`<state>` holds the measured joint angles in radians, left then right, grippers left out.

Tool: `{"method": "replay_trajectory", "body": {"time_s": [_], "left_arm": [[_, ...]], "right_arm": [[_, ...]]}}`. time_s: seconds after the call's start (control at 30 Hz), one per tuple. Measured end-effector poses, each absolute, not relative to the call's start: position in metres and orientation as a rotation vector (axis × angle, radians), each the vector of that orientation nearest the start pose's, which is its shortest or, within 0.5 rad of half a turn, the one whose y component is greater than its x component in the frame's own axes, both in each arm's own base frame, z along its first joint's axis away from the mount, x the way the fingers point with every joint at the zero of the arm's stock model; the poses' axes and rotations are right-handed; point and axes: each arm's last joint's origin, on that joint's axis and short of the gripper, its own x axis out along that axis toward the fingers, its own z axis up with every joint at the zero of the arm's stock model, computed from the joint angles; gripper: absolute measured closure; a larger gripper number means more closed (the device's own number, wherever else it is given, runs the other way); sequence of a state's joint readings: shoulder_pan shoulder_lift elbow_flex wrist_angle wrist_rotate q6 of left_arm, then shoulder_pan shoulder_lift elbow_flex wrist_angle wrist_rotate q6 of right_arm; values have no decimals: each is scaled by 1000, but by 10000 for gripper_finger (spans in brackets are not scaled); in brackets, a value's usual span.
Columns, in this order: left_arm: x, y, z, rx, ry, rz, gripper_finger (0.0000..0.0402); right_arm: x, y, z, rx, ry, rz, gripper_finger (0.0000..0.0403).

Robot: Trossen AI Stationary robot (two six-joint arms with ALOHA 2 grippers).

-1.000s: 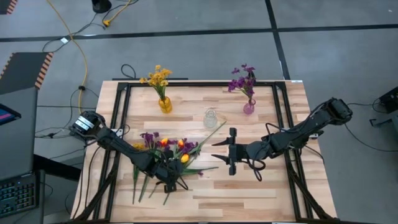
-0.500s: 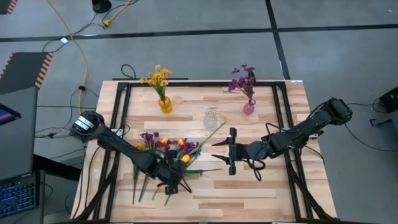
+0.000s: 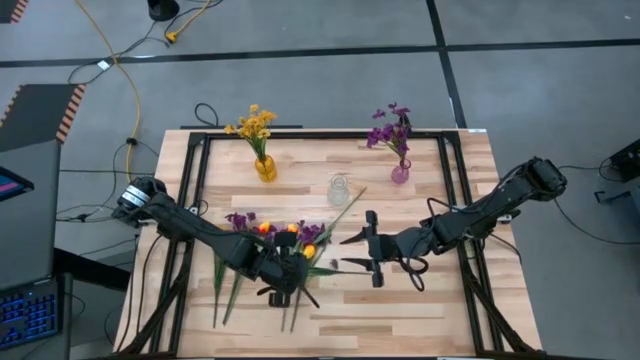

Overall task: Sort flowers into vase by color
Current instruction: Put the yellow flowers into the yellow vase

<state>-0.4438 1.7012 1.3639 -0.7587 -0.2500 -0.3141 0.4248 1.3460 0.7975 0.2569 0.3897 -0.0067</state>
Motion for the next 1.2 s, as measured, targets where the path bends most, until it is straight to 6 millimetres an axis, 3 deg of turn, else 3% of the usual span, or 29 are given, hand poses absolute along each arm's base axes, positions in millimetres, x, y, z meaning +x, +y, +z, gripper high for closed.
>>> {"method": "replay_trajectory", "body": {"time_s": [0.3,0.73,1.2], "left_arm": [[326,-126,273,163,1054,-17,393],[340,-96,280,152,1015,32,393],[355,-83,287,161,891,32,393]], "right_arm": [[270,110,256,-122,284,33,197],[271,109,256,-93,284,27,198],[276,91,252,-99,326,-38,198]]}}
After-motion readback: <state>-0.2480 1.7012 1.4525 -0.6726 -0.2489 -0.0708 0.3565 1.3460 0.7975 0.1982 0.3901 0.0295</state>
